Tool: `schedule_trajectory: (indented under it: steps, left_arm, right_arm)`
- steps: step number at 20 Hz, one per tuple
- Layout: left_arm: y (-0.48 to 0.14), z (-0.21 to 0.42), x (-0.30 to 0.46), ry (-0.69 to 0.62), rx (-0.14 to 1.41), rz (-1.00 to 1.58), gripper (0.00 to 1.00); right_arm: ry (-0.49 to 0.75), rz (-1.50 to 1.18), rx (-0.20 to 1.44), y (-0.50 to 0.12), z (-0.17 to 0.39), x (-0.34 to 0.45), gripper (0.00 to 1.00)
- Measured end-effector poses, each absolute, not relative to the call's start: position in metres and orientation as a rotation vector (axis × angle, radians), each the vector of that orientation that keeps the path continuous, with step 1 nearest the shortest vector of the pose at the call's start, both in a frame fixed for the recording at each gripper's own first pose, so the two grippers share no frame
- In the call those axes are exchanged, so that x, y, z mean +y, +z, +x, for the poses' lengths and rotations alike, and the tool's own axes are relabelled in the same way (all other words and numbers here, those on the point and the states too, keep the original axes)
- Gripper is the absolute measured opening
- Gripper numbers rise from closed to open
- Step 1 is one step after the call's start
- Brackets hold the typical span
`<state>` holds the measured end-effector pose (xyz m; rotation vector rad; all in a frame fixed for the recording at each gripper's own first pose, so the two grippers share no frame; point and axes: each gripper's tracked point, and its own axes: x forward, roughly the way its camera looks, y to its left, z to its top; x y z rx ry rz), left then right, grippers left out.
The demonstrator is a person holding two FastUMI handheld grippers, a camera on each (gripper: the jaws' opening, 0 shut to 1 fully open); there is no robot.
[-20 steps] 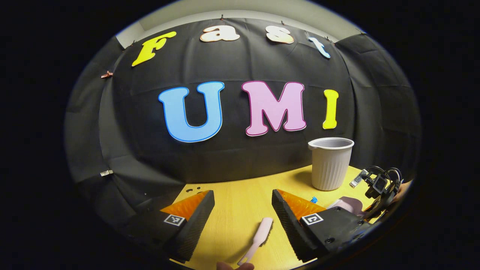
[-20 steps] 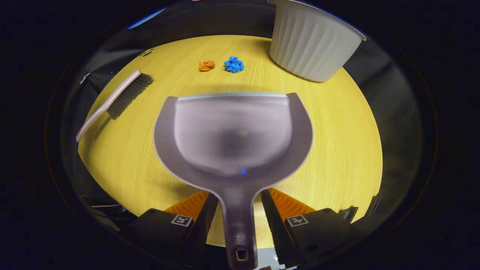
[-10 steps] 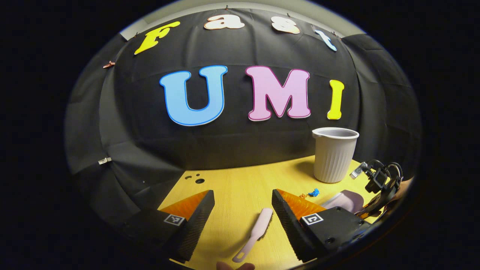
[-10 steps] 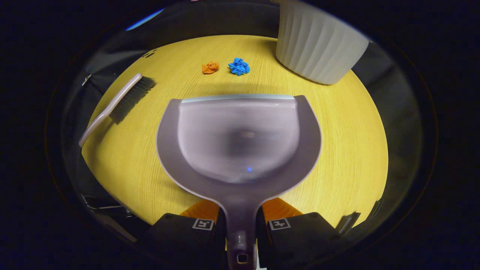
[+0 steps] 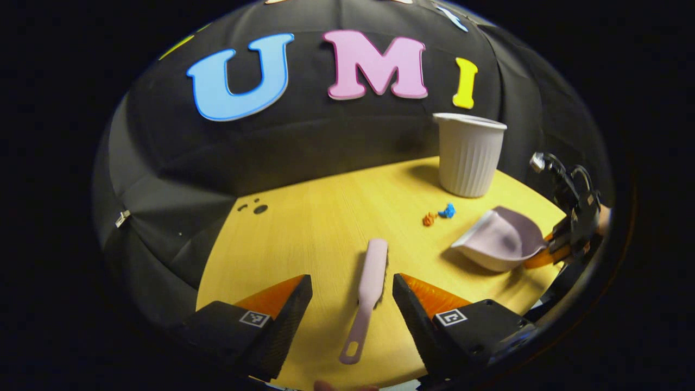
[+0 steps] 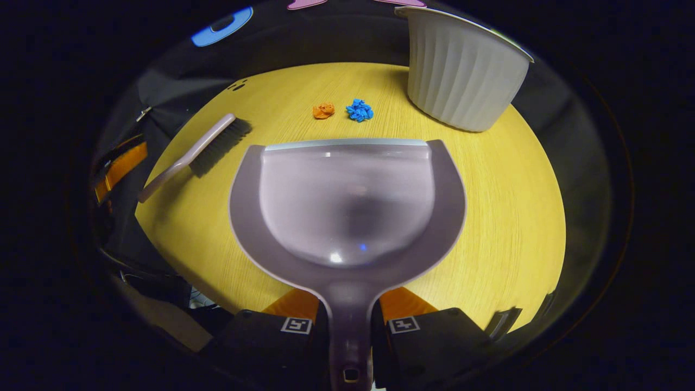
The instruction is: Pick up the small broom and dustpan from the desktop, sweep the trash into the dustpan with the broom, and then empty the trash into the garbage bin.
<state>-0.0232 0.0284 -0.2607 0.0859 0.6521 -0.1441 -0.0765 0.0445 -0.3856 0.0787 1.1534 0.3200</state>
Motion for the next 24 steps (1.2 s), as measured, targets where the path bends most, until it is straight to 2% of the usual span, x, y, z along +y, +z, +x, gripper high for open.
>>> schedule_trajectory:
  steps: [2,3,4,7,8,9,11,12,13,14,15,16,17,18,19,20,21,22,23,24]
  left_arm:
    - [-0.282,-0.026,0.026,-0.177,0.727,0.077,0.94]
    - [-0.294,-0.028,0.027,-0.187,0.761,0.074,0.93]
    - [-0.305,-0.028,0.026,-0.199,0.799,0.070,0.93]
    - [-0.331,-0.024,0.022,-0.230,0.882,0.082,0.89]
    - [-0.339,-0.021,0.022,-0.236,0.910,0.096,0.89]
    - [-0.347,-0.020,0.023,-0.241,0.935,0.109,0.91]
    - [-0.360,-0.015,0.022,-0.247,0.979,0.121,0.84]
    - [-0.364,-0.012,0.021,-0.247,0.997,0.122,0.82]
    - [-0.367,-0.011,0.019,-0.251,1.013,0.121,0.79]
    - [-0.370,-0.009,0.018,-0.256,1.029,0.126,0.77]
    - [-0.373,-0.009,0.018,-0.262,1.043,0.134,0.75]
    - [-0.374,-0.007,0.018,-0.265,1.051,0.144,0.74]
    - [-0.376,-0.006,0.017,-0.269,1.059,0.153,0.69]
    - [-0.379,-0.005,0.015,-0.271,1.071,0.160,0.65]
    - [-0.382,-0.005,0.013,-0.274,1.086,0.160,0.58]
    - [-0.382,-0.001,0.011,-0.273,1.080,0.160,0.60]
    - [-0.382,0.002,0.009,-0.274,1.077,0.161,0.51]
    - [-0.382,0.003,0.009,-0.270,1.085,0.166,0.51]
    - [-0.382,0.004,0.008,-0.270,1.089,0.170,0.40]
    - [-0.380,0.005,0.010,-0.256,1.098,0.184,0.34]
  right_arm:
    - [0.330,0.052,1.151,-0.383,-0.081,0.039,0.36]
    - [0.335,0.045,1.148,-0.380,-0.083,0.037,0.32]
    - [0.339,0.048,1.145,-0.377,-0.085,0.036,0.36]
    - [0.341,0.055,1.144,-0.373,-0.090,0.032,0.36]
    - [0.341,0.055,1.145,-0.372,-0.090,0.032,0.40]
    - [0.341,0.056,1.148,-0.372,-0.091,0.032,0.36]
    - [0.343,0.056,1.147,-0.372,-0.090,0.032,0.36]
    - [0.344,0.053,1.146,-0.372,-0.091,0.031,0.40]
    - [0.345,0.049,1.148,-0.371,-0.091,0.030,0.36]
    - [0.345,0.047,1.150,-0.371,-0.091,0.029,0.40]
    - [0.346,0.047,1.151,-0.371,-0.091,0.028,0.36]
    - [0.347,0.048,1.153,-0.372,-0.091,0.028,0.36]
    - [0.350,0.048,1.156,-0.371,-0.092,0.027,0.36]
    - [0.352,0.048,1.159,-0.371,-0.092,0.027,0.40]
    - [0.357,0.047,1.163,-0.371,-0.092,0.026,0.36]
    - [0.361,0.046,1.164,-0.371,-0.092,0.026,0.40]
    - [0.368,0.044,1.169,-0.370,-0.092,0.026,0.40]
    - [0.374,0.034,1.172,-0.369,-0.093,0.025,0.40]
    - [0.381,0.020,1.177,-0.368,-0.093,0.023,0.40]
    - [0.389,0.000,1.186,-0.368,-0.094,0.022,0.36]
